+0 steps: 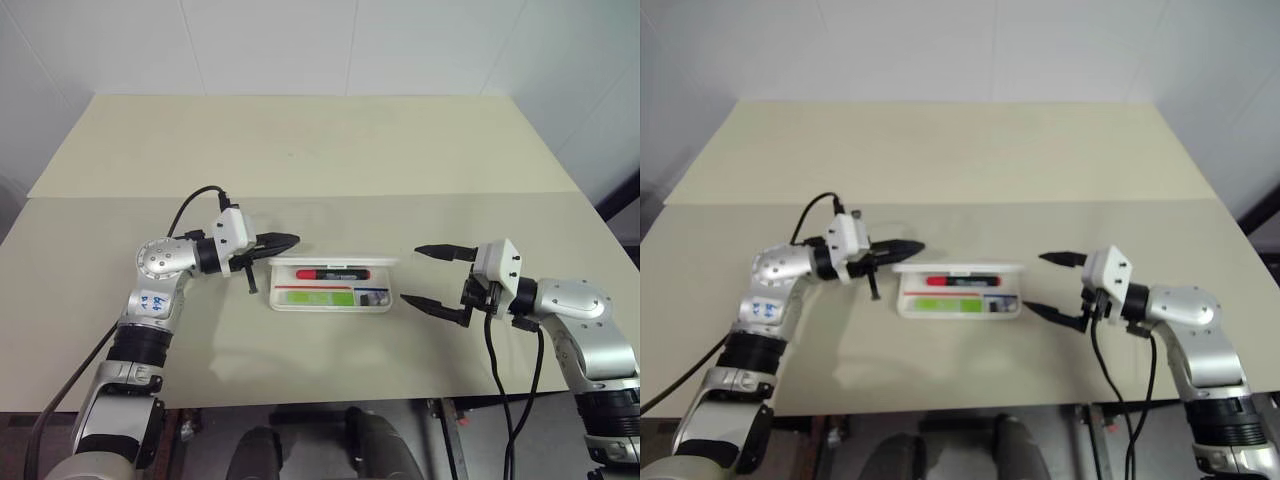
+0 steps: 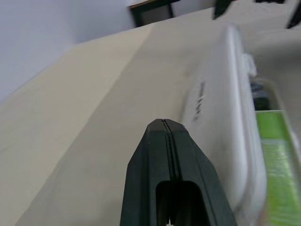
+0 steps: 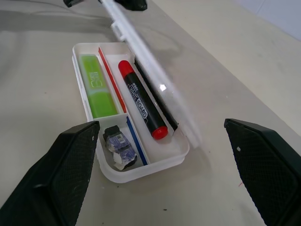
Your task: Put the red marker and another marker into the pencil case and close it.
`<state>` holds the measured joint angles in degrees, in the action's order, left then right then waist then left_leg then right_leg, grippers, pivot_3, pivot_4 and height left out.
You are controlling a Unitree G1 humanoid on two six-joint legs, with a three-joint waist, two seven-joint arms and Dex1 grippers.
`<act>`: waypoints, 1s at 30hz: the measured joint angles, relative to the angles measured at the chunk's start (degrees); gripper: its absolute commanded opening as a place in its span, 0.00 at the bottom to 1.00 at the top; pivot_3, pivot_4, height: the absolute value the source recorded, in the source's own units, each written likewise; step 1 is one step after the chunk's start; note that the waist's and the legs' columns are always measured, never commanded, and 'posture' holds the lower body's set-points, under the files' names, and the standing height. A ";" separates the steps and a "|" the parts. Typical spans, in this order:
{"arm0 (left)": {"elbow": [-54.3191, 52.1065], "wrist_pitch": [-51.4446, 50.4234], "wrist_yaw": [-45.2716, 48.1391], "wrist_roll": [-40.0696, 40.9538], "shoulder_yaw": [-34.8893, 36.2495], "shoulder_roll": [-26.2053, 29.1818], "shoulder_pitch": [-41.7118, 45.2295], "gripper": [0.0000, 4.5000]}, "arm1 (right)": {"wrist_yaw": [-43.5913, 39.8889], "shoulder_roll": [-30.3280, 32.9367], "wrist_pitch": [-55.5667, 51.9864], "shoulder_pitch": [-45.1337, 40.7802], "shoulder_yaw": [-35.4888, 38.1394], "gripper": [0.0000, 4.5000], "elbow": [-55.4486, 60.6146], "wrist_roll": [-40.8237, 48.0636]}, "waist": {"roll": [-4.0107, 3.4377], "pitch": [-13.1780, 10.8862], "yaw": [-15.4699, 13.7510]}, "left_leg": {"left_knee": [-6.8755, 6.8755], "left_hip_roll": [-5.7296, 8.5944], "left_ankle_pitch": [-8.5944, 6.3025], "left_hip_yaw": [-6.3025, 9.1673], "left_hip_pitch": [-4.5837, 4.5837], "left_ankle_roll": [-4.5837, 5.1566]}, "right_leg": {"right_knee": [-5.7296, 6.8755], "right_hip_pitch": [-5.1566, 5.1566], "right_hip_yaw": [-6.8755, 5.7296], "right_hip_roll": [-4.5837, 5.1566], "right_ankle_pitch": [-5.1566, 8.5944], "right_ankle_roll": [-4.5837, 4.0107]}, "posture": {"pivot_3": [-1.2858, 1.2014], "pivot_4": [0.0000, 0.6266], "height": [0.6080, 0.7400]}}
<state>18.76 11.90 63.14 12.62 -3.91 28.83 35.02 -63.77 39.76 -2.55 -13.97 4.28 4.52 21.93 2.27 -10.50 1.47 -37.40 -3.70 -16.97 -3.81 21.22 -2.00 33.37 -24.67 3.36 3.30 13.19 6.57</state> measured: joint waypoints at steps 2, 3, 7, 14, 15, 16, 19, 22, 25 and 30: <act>-1.77 -1.14 2.31 -0.05 -1.97 0.51 0.17 0.00 | 0.40 0.01 -0.14 0.81 0.06 1.00 0.41 0.07 | 0.00 0.00 0.02 | -0.01 0.00 0.00 0.00 -0.01 0.00 | 0.01 0.00 0.01 0.00 0.05 -0.09 | 0.52 0.24 1.00; -2.55 -1.84 3.11 -0.07 -2.62 0.66 0.18 0.00 | 0.46 0.01 -0.23 1.21 0.08 1.00 0.65 0.14 | 0.00 0.00 0.04 | -0.02 0.00 0.00 0.00 0.00 0.00 | 0.01 0.01 0.01 0.00 0.07 -0.12 | 0.52 0.24 1.00; -3.05 -4.17 4.57 -0.54 -4.73 0.83 0.22 0.00 | 0.60 0.61 -1.76 1.91 1.06 1.00 2.34 1.32 | 0.00 0.00 0.06 | -0.08 0.00 0.00 0.00 -0.01 0.00 | 0.03 0.01 0.03 0.00 0.17 -0.29 | 0.52 0.24 1.00; -5.07 -11.33 5.15 -4.44 -9.66 1.36 0.21 0.00 | 1.55 3.20 -5.51 6.02 4.73 1.00 6.33 2.78 | 0.00 0.00 -0.01 | -0.15 0.02 0.00 0.04 0.03 0.00 | 0.04 0.03 0.05 0.00 0.26 -0.45 | 0.52 0.24 1.00; -5.22 -12.31 5.05 -4.98 -10.28 1.32 0.18 0.00 | 2.13 3.20 -6.07 6.32 5.23 1.00 7.21 2.90 | 0.00 0.00 0.02 | -0.16 0.02 0.00 0.04 0.03 0.01 | 0.04 0.03 0.05 0.00 0.26 -0.46 | 0.52 0.24 1.00; -5.87 -13.08 4.87 -5.32 -10.59 1.28 0.20 0.00 | 2.62 3.21 -6.50 6.59 5.44 1.00 8.19 3.08 | 0.00 0.00 0.04 | -0.17 0.01 0.00 0.04 0.02 0.01 | 0.04 0.04 0.05 0.00 0.29 -0.51 | 0.52 0.24 1.00; -7.17 -14.34 4.28 -6.44 -11.11 1.14 0.30 0.00 | 3.77 3.21 -7.58 8.20 5.58 1.00 11.06 3.51 | 0.00 0.00 0.08 | -0.17 0.01 0.00 0.05 -0.02 0.01 | 0.07 0.04 0.05 0.00 0.33 -0.56 | 0.52 0.24 1.00; -7.38 -14.93 3.47 -7.08 -11.65 0.71 0.30 0.00 | 5.30 3.13 -8.64 9.05 5.65 1.00 12.25 3.98 | 0.00 0.00 0.10 | -0.24 0.01 0.00 0.05 -0.02 0.01 | 0.08 0.06 0.06 0.00 0.37 -0.65 | 0.52 0.24 1.00; -7.57 -15.17 2.41 -7.53 -12.08 -0.28 0.28 0.00 | 6.91 2.43 -9.17 10.75 5.70 1.00 14.84 4.33 | 0.00 0.00 0.07 | -0.29 0.01 0.00 0.07 -0.02 0.01 | 0.08 0.09 0.07 0.00 0.38 -0.65 | 0.52 0.24 1.00; -9.73 -16.50 1.77 -7.76 -12.63 -0.78 -0.56 0.00 | 8.29 1.85 -9.89 10.97 5.60 1.00 15.90 4.62 | 0.01 0.00 0.09 | -0.35 0.02 0.00 0.07 0.00 0.01 | 0.05 0.13 0.10 0.00 0.38 -0.65 | 0.52 0.24 1.00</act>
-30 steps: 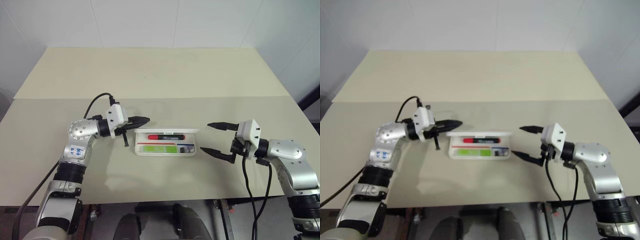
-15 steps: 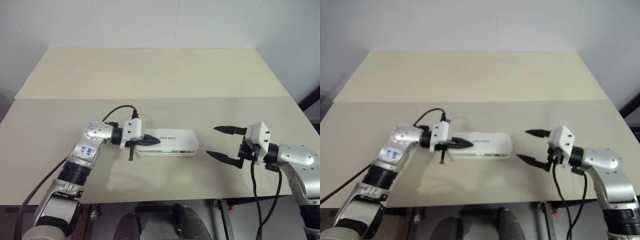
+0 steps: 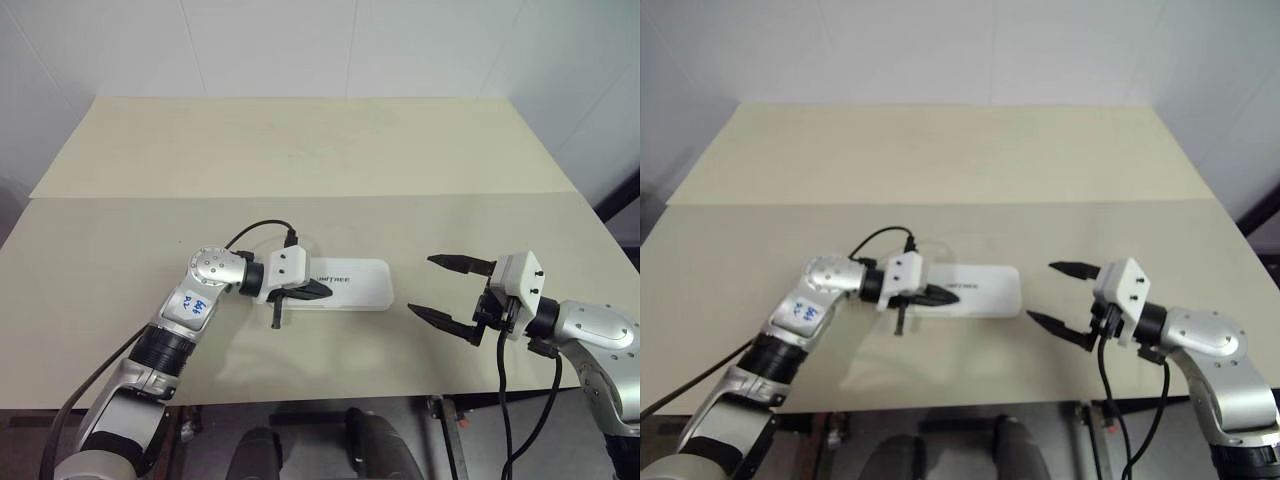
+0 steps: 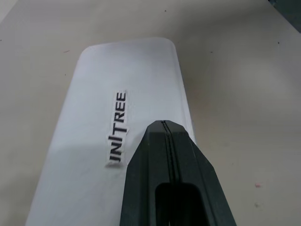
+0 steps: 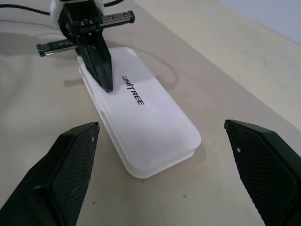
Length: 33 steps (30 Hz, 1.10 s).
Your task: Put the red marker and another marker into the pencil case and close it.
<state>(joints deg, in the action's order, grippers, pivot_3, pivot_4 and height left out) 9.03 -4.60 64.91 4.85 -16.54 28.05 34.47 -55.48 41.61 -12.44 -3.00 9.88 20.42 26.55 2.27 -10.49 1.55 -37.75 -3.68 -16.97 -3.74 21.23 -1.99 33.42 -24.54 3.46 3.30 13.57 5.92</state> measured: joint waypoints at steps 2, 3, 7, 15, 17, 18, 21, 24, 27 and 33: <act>-1.29 -1.34 -0.19 0.88 0.74 -0.03 -1.16 0.00 | 0.08 -0.57 0.00 -0.14 -0.31 1.00 -0.01 0.00 | 0.00 0.00 0.01 | 0.01 -0.01 0.00 0.01 0.00 0.00 | 0.02 -0.02 -0.01 -0.01 0.01 -0.01 | 0.52 0.24 1.00; -1.94 -2.28 -0.22 2.06 1.35 -0.07 -1.90 0.00 | 0.08 -0.81 0.00 -0.37 -0.64 1.00 -0.15 -0.03 | 0.00 0.00 0.04 | 0.02 -0.01 0.00 0.01 0.00 0.00 | 0.03 -0.02 -0.01 -0.01 0.01 -0.01 | 0.52 0.24 1.00; -4.70 -4.11 -0.59 6.97 6.43 -0.07 -3.27 0.00 | 0.06 -1.99 0.05 -1.94 -2.36 1.00 -0.94 -0.15 | 0.01 -0.01 0.12 | 0.03 -0.02 0.00 0.01 -0.02 0.00 | 0.07 -0.04 -0.01 -0.01 0.01 -0.01 | 0.52 0.24 1.00; -10.72 -5.68 -1.62 14.40 18.12 5.15 -10.52 0.28 | -1.18 -3.03 2.07 -5.59 -4.47 1.00 -6.68 -1.11 | 0.00 -0.02 0.14 | 0.06 -0.03 -0.01 0.01 -0.01 0.01 | 0.04 -0.04 -0.02 -0.01 0.01 -0.02 | 0.52 0.24 1.00; -12.65 -6.49 -1.67 15.54 20.16 7.13 -14.10 0.44 | -1.73 -3.11 2.80 -5.81 -4.82 1.00 -7.89 -1.39 | -0.01 -0.02 0.15 | 0.09 -0.03 -0.02 0.00 0.00 0.03 | 0.03 -0.05 -0.02 0.00 0.02 -0.02 | 0.52 0.24 1.00; -13.11 -6.80 -1.77 16.03 20.81 7.52 -15.19 0.51 | -1.95 -3.12 3.16 -5.80 -4.89 1.00 -8.50 -1.42 | -0.01 -0.02 0.14 | 0.10 -0.03 -0.03 0.00 0.00 0.03 | 0.03 -0.06 -0.02 0.00 0.02 -0.02 | 0.52 0.24 1.00; -14.23 -7.22 -2.77 16.40 21.97 8.23 -16.94 0.75 | -2.84 -3.14 3.83 -6.66 -4.95 1.00 -9.76 -1.43 | 0.00 -0.02 -0.12 | 0.06 -0.02 -0.02 0.01 0.01 0.03 | 0.02 -0.04 -0.03 0.02 0.02 -0.04 | 0.52 0.24 1.00; -16.09 -4.08 -3.61 17.17 25.58 8.34 -22.48 0.92 | -3.00 -3.48 8.55 -8.05 -4.37 1.00 -13.12 -2.95 | 0.00 -0.02 0.52 | 0.15 -0.03 -0.04 -0.15 -0.08 0.02 | -0.01 -0.04 -0.02 0.07 0.02 -0.04 | 0.52 0.24 1.00; -16.11 -2.58 -4.93 17.18 26.43 8.34 -23.79 1.00 | -3.71 -3.46 10.20 -8.26 -4.14 1.00 -16.84 -3.49 | 0.01 -0.03 0.36 | 0.17 -0.05 -0.03 -0.10 -0.06 0.03 | 0.04 -0.11 -0.05 0.05 0.03 -0.05 | 0.52 0.24 1.00; -16.09 -2.04 -7.50 17.45 27.41 8.27 -23.17 1.00 | -5.84 -2.36 12.10 -9.02 -3.22 1.00 -18.71 -3.46 | -0.04 -0.06 0.12 | 0.13 -0.03 -0.03 -0.12 -0.03 0.03 | -0.02 -0.07 -0.04 0.07 0.02 -0.04 | 0.52 0.24 1.00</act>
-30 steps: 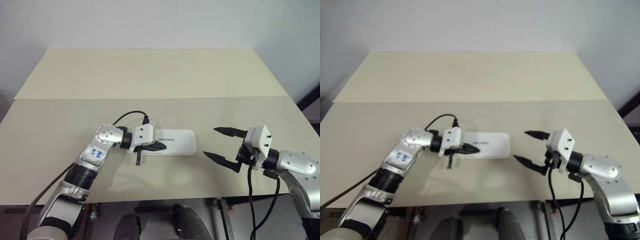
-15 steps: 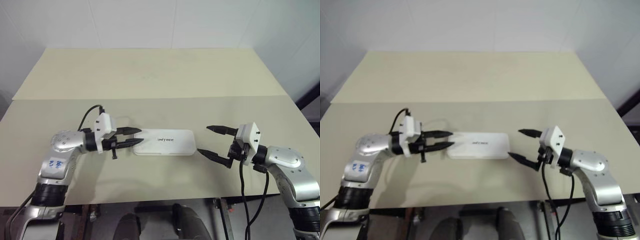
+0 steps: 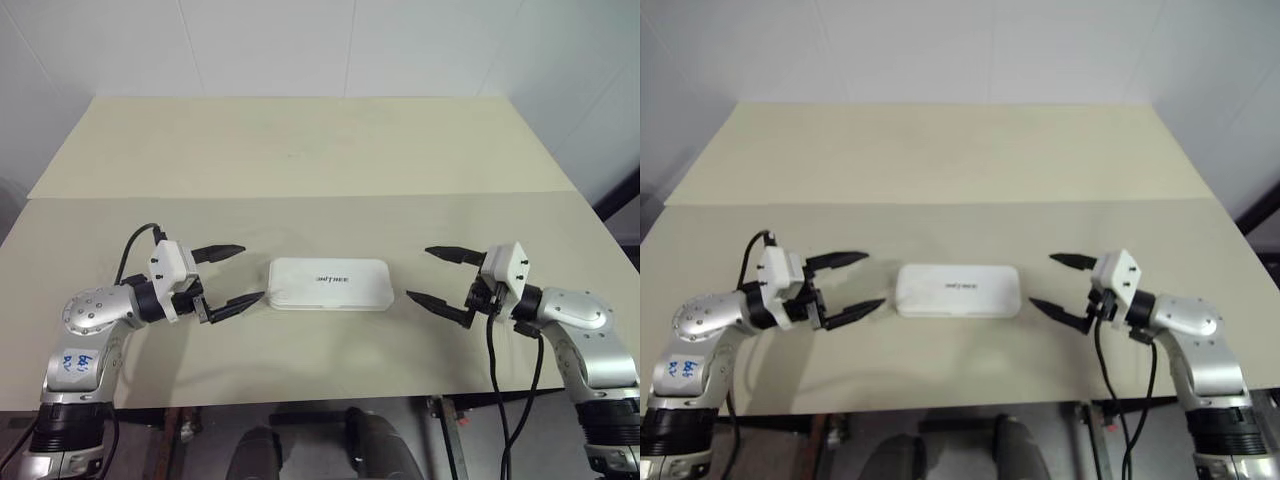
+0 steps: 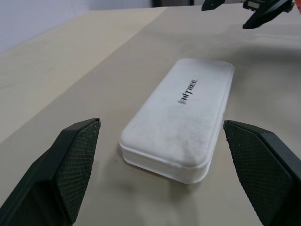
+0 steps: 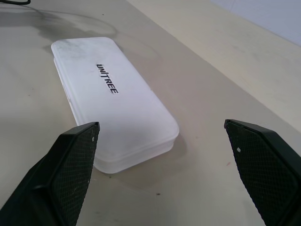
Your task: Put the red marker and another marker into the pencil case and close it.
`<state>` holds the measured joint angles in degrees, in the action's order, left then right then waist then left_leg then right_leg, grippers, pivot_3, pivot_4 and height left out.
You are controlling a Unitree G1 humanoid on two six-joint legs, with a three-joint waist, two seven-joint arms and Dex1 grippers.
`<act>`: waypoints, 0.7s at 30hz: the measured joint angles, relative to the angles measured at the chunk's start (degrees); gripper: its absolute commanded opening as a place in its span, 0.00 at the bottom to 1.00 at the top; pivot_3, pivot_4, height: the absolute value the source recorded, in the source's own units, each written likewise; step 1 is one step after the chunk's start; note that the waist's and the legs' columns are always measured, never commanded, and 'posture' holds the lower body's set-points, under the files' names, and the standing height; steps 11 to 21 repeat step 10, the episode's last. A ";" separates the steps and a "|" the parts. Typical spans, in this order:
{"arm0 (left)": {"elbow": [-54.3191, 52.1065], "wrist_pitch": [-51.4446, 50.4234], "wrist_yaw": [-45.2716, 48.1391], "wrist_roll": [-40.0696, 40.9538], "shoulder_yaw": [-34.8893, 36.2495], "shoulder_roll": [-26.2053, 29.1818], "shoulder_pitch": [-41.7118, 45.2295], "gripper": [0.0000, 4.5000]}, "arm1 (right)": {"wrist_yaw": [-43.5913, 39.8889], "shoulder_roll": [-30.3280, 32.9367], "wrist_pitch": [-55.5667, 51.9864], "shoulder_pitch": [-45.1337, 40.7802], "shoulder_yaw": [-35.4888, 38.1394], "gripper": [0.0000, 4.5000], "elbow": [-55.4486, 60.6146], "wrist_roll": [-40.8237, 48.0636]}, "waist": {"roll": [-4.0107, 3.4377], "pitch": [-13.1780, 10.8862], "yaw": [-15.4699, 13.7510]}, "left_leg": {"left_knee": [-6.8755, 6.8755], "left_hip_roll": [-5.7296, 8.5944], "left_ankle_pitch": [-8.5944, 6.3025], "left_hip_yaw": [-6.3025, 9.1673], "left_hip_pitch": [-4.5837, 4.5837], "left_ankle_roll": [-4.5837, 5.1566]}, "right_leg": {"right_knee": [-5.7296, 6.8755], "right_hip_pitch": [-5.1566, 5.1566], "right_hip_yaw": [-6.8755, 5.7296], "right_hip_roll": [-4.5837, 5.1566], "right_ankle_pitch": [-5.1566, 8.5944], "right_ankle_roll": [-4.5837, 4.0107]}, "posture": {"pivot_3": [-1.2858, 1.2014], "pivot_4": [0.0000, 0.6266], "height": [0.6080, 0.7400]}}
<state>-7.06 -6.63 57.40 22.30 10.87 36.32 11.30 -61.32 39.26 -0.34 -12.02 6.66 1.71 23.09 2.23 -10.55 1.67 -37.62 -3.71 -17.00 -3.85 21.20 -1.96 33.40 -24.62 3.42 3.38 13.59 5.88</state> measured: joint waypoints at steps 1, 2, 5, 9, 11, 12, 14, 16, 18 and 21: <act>0.00 0.00 -0.43 0.03 0.01 -0.15 0.42 1.00 | -0.23 0.27 0.36 0.02 0.27 1.00 -0.21 -0.01 | 0.00 0.00 -0.03 | 0.01 0.00 0.00 0.00 0.01 0.00 | 0.00 0.00 0.00 0.00 0.00 0.00 | 0.52 0.24 1.00; 0.00 0.07 -0.93 0.18 0.05 -0.28 1.08 1.00 | -0.40 0.51 0.53 0.02 0.57 1.00 -0.26 -0.03 | 0.00 0.00 -0.05 | 0.02 0.00 0.00 0.00 0.00 0.00 | 0.00 0.00 -0.01 -0.01 0.00 0.00 | 0.52 0.24 1.00; 0.00 0.49 -1.87 0.47 0.12 -0.51 1.68 1.00 | -0.49 0.66 1.43 0.26 0.61 1.00 -0.37 -0.20 | 0.00 0.00 -0.02 | 0.06 0.00 0.00 0.00 -0.02 0.00 | 0.01 -0.01 -0.01 -0.01 -0.01 0.01 | 0.52 0.24 1.00; 0.00 0.54 -2.18 0.73 0.12 -0.54 1.64 1.00 | -0.43 0.65 1.63 0.31 0.60 1.00 -1.00 -0.46 | 0.00 0.00 0.17 | 0.06 -0.01 0.00 -0.01 -0.03 0.00 | 0.02 -0.01 0.00 -0.02 0.00 0.01 | 0.52 0.24 1.00; 0.00 0.54 -2.30 0.75 0.12 -0.54 1.59 1.00 | -0.41 0.63 1.64 0.22 0.57 1.00 -1.39 -0.53 | 0.00 0.00 0.13 | 0.06 0.00 0.00 -0.01 -0.03 0.00 | 0.03 -0.02 0.00 -0.02 0.00 0.01 | 0.52 0.24 1.00; 0.00 0.54 -2.30 0.75 0.12 -0.54 1.59 1.00 | -0.41 0.63 1.64 0.22 0.57 1.00 -1.39 -0.53 | 0.00 0.00 0.13 | 0.06 0.00 0.00 -0.01 -0.03 0.00 | 0.03 -0.02 0.00 -0.02 0.00 0.01 | 0.52 0.24 1.00; 0.00 0.54 -2.30 0.75 0.12 -0.54 1.59 1.00 | -0.41 0.63 1.64 0.22 0.57 1.00 -1.39 -0.53 | 0.00 0.00 0.13 | 0.06 0.00 0.00 -0.01 -0.03 0.00 | 0.03 -0.02 0.00 -0.02 0.00 0.01 | 0.52 0.24 1.00; 0.00 0.54 -2.30 0.75 0.12 -0.54 1.59 1.00 | -0.41 0.63 1.64 0.22 0.57 1.00 -1.39 -0.53 | 0.00 0.00 0.13 | 0.06 0.00 0.00 -0.01 -0.03 0.00 | 0.03 -0.02 0.00 -0.02 0.00 0.01 | 0.52 0.24 1.00; 0.00 0.54 -2.30 0.75 0.12 -0.54 1.59 1.00 | -0.41 0.63 1.64 0.22 0.57 1.00 -1.39 -0.53 | 0.00 0.00 0.13 | 0.06 0.00 0.00 -0.01 -0.03 0.00 | 0.03 -0.02 0.00 -0.02 0.00 0.01 | 0.52 0.24 1.00; 0.00 0.54 -2.30 0.75 0.12 -0.54 1.59 1.00 | -0.41 0.63 1.64 0.22 0.57 1.00 -1.39 -0.53 | 0.00 0.00 0.13 | 0.06 0.00 0.00 -0.01 -0.03 0.00 | 0.03 -0.02 0.00 -0.02 0.00 0.01 | 0.52 0.24 1.00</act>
